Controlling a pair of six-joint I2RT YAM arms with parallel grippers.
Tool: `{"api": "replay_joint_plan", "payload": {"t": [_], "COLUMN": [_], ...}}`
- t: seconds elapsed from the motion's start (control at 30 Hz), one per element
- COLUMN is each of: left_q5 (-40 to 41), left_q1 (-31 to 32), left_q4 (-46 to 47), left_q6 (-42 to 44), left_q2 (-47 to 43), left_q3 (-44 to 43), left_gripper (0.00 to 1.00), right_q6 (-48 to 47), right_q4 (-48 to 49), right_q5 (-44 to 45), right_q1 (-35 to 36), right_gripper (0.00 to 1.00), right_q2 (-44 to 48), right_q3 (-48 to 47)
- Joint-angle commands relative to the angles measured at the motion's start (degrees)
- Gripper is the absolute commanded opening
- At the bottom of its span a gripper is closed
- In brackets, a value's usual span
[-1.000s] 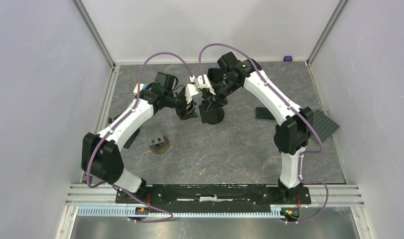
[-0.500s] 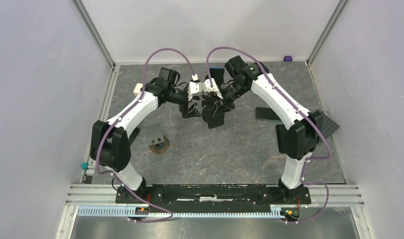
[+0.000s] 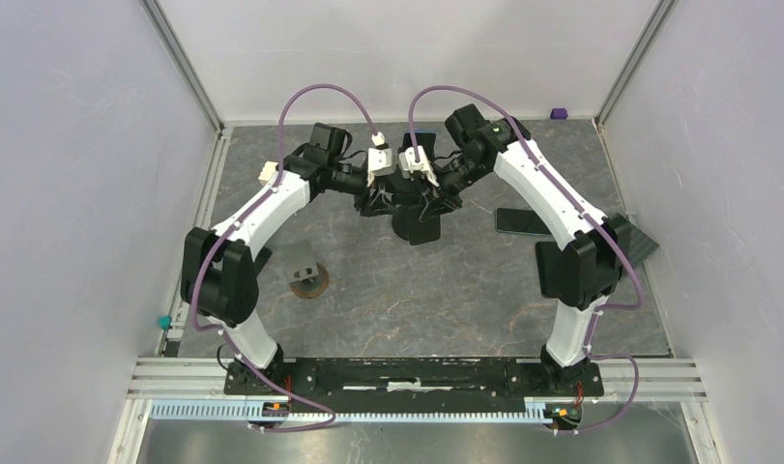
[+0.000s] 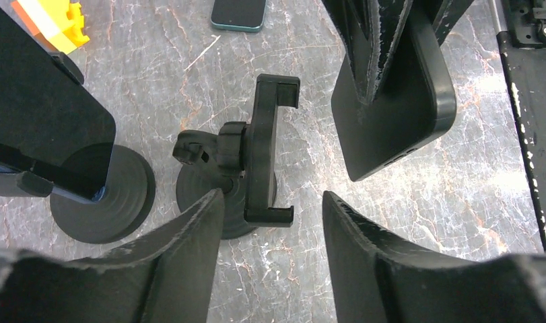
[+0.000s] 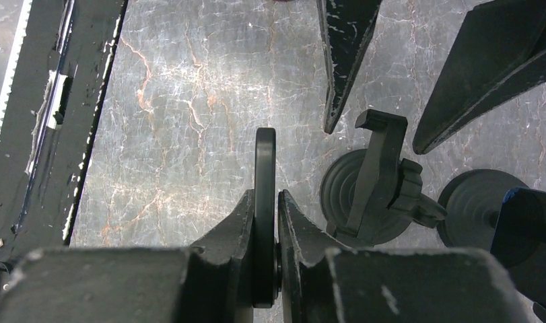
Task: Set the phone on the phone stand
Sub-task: Install the phone on the phone stand.
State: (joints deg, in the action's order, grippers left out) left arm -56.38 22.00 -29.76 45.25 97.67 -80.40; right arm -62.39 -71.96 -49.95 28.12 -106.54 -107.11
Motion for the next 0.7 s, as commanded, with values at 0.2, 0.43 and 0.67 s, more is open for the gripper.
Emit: {"api": "replay_joint_plan", "payload": {"t": [0.2,0.43,0.67], "left_q5": [-2.5,-0.9,0.0], "left_q1": [1.3,1.2,1.2], "left_q4": [2.3,-0.1,-0.6], "left_q6": [-2.6,-1.0,-0.8], "left_q2": [1.3,0.2,-0.1], "left_q3": [-1.3,-1.1,-1.0], "left_gripper": [0.47,0.53,0.52], "right_q6": [1.6,2.4,2.6], "right_q4": [0.7,0.7,0.8], "right_q5": [-2.7,-3.0,-3.1], "right_q1": [0.2,0.2,0.2], "right_gripper": [0.0,0.0,0.0], "right_q2": [1.7,1.3,1.4], "right_q3": [-1.4,-3.5,-3.4]}}
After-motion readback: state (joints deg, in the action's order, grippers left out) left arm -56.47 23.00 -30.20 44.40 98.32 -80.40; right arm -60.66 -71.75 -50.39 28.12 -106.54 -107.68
